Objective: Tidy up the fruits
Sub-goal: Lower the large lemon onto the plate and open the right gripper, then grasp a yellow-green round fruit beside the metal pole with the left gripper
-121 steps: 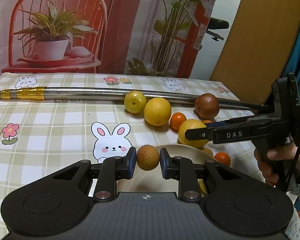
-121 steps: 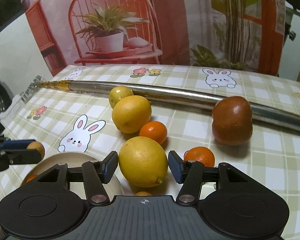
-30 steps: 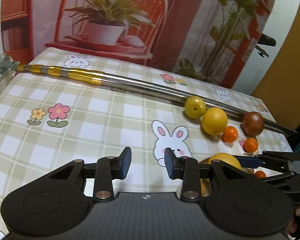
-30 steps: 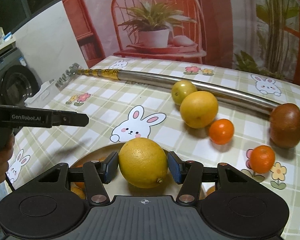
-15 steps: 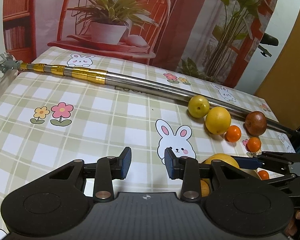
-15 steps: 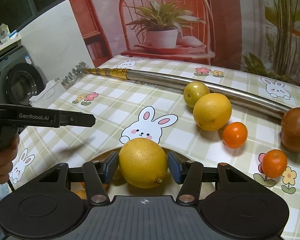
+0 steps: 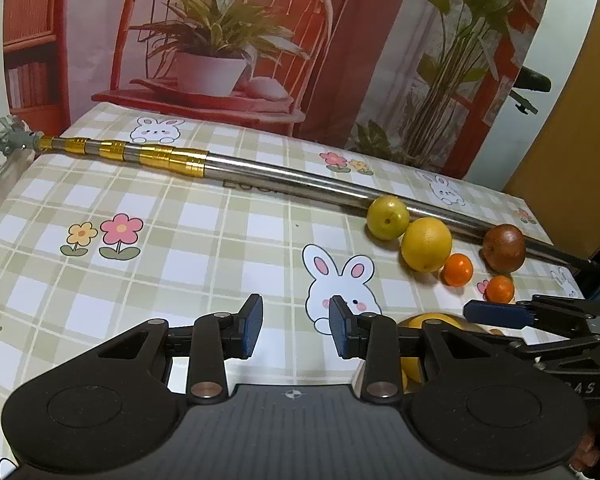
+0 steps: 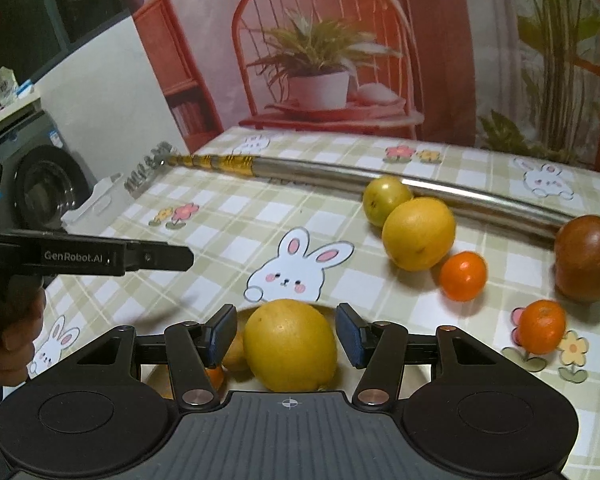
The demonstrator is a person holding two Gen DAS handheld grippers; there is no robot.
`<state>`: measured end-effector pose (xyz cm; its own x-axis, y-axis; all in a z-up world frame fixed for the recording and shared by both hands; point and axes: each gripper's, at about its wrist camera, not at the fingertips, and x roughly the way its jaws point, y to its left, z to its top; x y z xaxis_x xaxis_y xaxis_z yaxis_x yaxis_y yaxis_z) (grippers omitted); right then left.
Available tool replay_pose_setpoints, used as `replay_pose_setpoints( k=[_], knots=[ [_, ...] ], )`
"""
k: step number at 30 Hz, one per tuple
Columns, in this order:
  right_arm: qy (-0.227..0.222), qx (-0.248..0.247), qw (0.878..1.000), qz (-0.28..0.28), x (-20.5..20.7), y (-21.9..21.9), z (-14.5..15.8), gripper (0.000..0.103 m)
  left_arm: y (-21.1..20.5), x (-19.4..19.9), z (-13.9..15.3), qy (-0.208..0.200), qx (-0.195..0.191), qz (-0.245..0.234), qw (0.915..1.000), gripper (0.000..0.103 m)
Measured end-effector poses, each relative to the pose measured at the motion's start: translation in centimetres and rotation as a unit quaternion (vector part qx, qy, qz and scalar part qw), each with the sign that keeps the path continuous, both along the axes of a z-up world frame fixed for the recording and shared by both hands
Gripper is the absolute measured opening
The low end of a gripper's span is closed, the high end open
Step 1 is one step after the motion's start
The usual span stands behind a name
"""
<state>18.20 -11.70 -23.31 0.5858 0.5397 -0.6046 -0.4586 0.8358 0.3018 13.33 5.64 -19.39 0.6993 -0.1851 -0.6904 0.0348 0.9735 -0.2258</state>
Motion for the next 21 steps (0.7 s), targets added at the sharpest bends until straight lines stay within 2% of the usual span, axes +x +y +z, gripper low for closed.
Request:
replay_pose_setpoints(
  k=[3, 9, 15, 21],
  knots=[
    [-0.011, 0.006, 1.000, -0.018, -0.5, -1.1, 0.6, 0.051, 0.0, 0.0, 0.4, -0.004, -0.002, -0.003, 1.0000, 0.038],
    [-0.019, 0.033, 0.994, -0.105, -1.5, -5.7, 1.4, 0.051, -0.5, 0.5, 1.3, -0.011, 0.005, -0.011, 0.9999, 0.038],
    [-0.036, -0.030, 0.979, -0.200, -2.4, -9.5, 1.6, 0.051, -1.8, 0.8, 2.4, -0.027, 0.012, -0.026, 0.9992, 0.038],
    [-0.041, -0.022, 0.970, -0.239, -3.2, -12.4, 1.2, 0.051, -3.2, 1.3, 3.2, -0.031, 0.016, -0.040, 0.9986, 0.038]
  ],
)
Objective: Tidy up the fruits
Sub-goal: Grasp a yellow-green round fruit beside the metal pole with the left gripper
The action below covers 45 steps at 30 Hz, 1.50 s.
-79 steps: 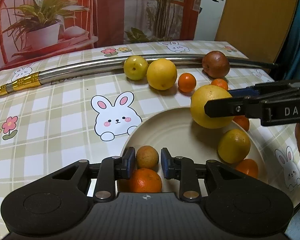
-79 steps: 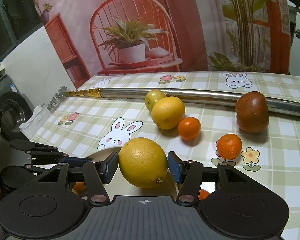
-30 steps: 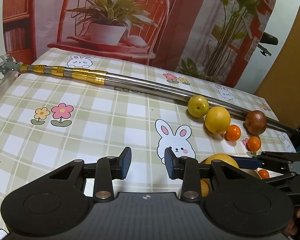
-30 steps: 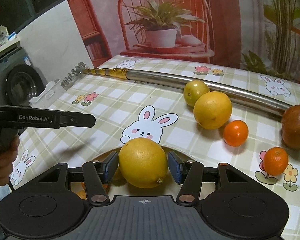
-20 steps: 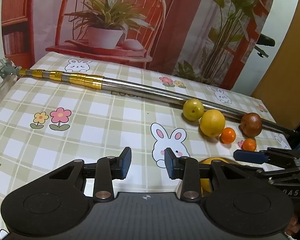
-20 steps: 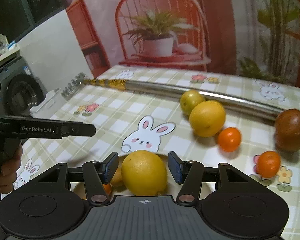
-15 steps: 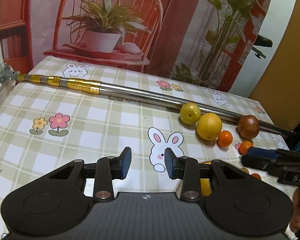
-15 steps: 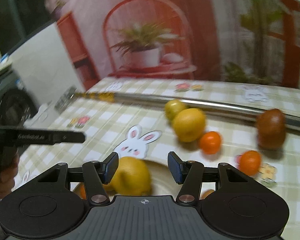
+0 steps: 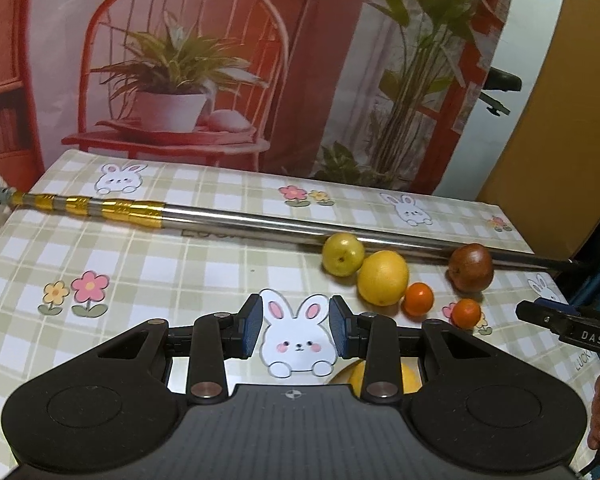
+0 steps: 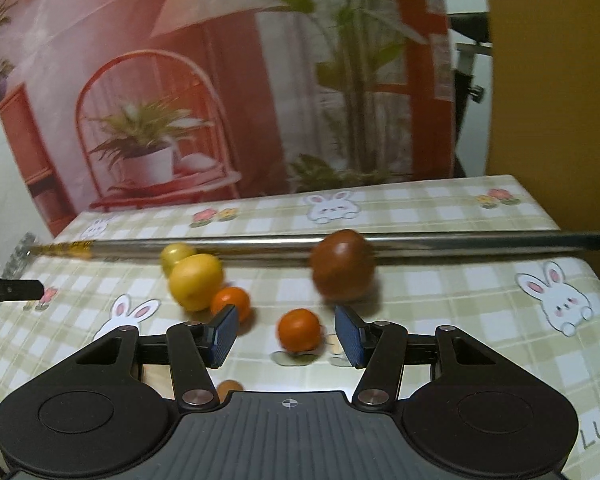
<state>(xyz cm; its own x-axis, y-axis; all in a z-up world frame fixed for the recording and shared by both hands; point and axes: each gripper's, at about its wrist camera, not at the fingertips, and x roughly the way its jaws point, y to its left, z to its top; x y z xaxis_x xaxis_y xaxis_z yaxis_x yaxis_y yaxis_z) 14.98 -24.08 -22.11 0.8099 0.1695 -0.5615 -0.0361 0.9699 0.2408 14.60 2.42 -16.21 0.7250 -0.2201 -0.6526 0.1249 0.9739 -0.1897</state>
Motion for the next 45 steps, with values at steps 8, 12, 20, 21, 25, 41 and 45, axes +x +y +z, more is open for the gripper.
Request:
replay_pose_setpoints(
  k=[8, 12, 20, 21, 25, 41, 45],
  knots=[
    [0.002, 0.008, 1.000, -0.021, -0.5, -1.0, -1.3, 0.051, -1.9, 0.8, 0.2, 0.005, 0.015, -0.016, 0.9997, 0.038],
    [0.003, 0.027, 0.999, -0.031, -0.5, -1.7, -1.9, 0.051, -2.5, 1.2, 0.3, 0.006, 0.019, -0.018, 0.9997, 0.038],
    [-0.005, 0.030, 0.999, -0.043, -0.4, -2.4, -2.6, 0.051, -3.2, 2.7, 0.2, 0.020, 0.016, -0.004, 0.9997, 0.038],
    [-0.006, 0.031, 0.999, -0.043, -0.5, -2.4, -2.6, 0.051, -3.2, 3.0, 0.2, 0.022, 0.014, 0.000, 0.9997, 0.038],
    [-0.006, 0.038, 0.998, -0.046, -0.5, -2.7, -2.8, 0.051, -3.0, 4.5, 0.6, 0.028, 0.001, 0.017, 0.9995, 0.038],
    [0.004, 0.050, 0.998, -0.043, 0.6, -3.1, -3.6, 0.051, -5.2, 12.9, -2.8, 0.098, -0.079, 0.051, 0.9907, 0.038],
    [0.009, 0.053, 0.998, -0.040, 1.0, -3.2, -3.9, 0.051, -5.7, 14.2, -4.0, 0.106, -0.076, 0.056, 0.9899, 0.038]
  ],
)
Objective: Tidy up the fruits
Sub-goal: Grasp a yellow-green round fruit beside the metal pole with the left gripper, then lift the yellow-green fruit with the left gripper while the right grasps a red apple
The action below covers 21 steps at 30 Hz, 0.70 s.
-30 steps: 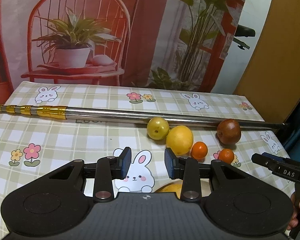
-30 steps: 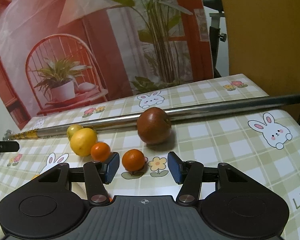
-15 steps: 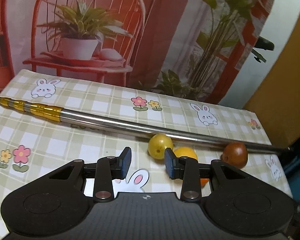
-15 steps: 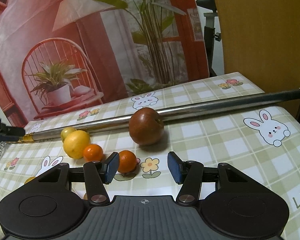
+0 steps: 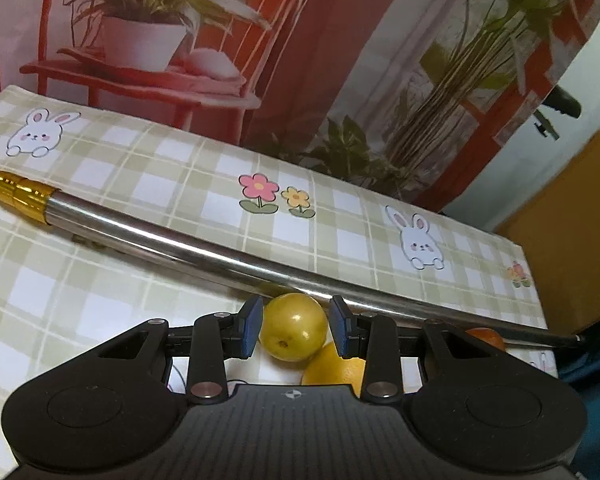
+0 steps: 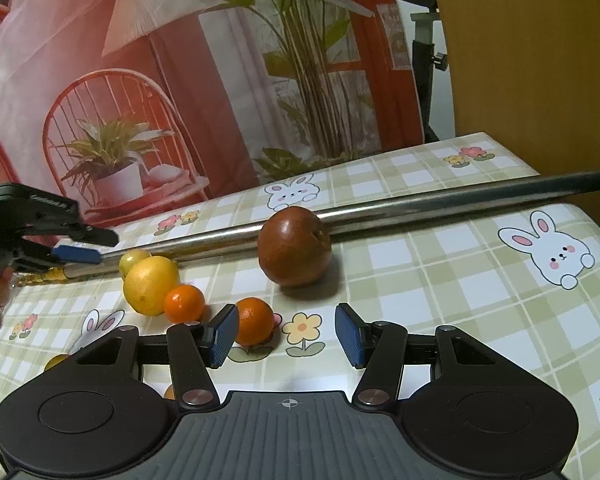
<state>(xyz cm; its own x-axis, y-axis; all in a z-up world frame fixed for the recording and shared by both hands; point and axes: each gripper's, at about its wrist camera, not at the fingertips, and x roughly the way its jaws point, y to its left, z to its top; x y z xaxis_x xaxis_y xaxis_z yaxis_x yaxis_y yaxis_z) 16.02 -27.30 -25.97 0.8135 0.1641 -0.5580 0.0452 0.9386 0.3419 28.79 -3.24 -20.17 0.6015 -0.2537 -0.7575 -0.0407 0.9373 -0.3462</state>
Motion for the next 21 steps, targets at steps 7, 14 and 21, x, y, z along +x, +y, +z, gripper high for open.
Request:
replay_pose_setpoints(
  k=[7, 14, 21],
  knots=[
    [0.011, 0.021, 1.000, 0.000, 0.6, -0.6, -0.7, 0.051, -0.3, 0.9, -1.5, 0.008, -0.002, -0.007, 0.9999, 0.043],
    [0.015, 0.027, 1.000, 0.000, 0.8, -0.7, -1.1, 0.051, -0.3, 1.2, -2.1, 0.010, -0.006, -0.010, 0.9999, 0.047],
    [0.020, 0.030, 0.999, -0.004, 0.8, -0.9, -1.4, 0.051, -0.3, 1.6, -2.8, 0.021, -0.020, -0.006, 0.9996, 0.049]
  ],
)
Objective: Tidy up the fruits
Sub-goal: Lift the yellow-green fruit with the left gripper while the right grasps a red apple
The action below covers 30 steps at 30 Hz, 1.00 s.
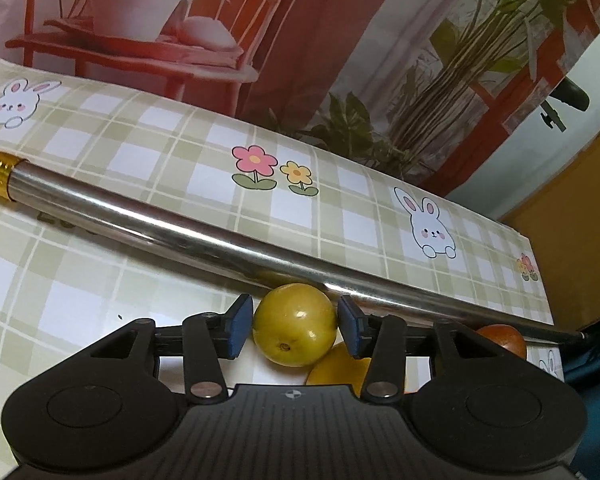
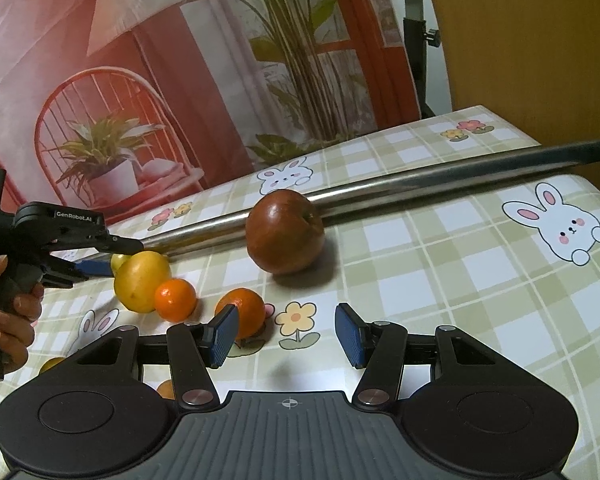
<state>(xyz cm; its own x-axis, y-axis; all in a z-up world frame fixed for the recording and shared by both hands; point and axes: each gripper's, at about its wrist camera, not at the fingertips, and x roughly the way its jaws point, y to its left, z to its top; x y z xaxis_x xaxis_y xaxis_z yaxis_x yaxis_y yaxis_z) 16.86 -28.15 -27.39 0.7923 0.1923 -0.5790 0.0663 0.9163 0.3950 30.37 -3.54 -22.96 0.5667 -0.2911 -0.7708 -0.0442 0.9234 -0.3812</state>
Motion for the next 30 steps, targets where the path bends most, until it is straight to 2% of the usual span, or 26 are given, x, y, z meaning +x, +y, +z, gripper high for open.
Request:
replay_pose_setpoints(
  k=[5, 10, 16, 25, 30],
  knots=[
    [0.003, 0.003, 1.000, -0.001, 0.0, -0.2, -0.2, 0.051, 0.1, -0.4, -0.2, -0.002, -0.008, 0.005, 1.0000, 0.049],
    [0.006, 0.008, 1.000, -0.005, 0.0, -0.4, -0.6, 0.051, -0.1, -1.3, 0.5, -0.017, 0.029, -0.011, 0.9994, 0.049],
    [0.004, 0.010, 1.000, -0.011, 0.0, -0.7, -1.0, 0.051, 0.2, -2.8, 2.0, -0.051, 0.039, -0.031, 0.9975, 0.049],
    [-0.026, -0.011, 1.000, -0.006, 1.1, -1.1, -0.4, 0.051, 0.8, -6.5, 4.0, -0.094, 0.061, -0.053, 0.9923, 0.049],
    [-0.054, 0.004, 0.998, -0.011, 3.2, -1.8, 0.1, 0.051, 1.3, -8.0, 4.3, -0.098, 0.050, -0.057, 0.9923, 0.049]
  ],
)
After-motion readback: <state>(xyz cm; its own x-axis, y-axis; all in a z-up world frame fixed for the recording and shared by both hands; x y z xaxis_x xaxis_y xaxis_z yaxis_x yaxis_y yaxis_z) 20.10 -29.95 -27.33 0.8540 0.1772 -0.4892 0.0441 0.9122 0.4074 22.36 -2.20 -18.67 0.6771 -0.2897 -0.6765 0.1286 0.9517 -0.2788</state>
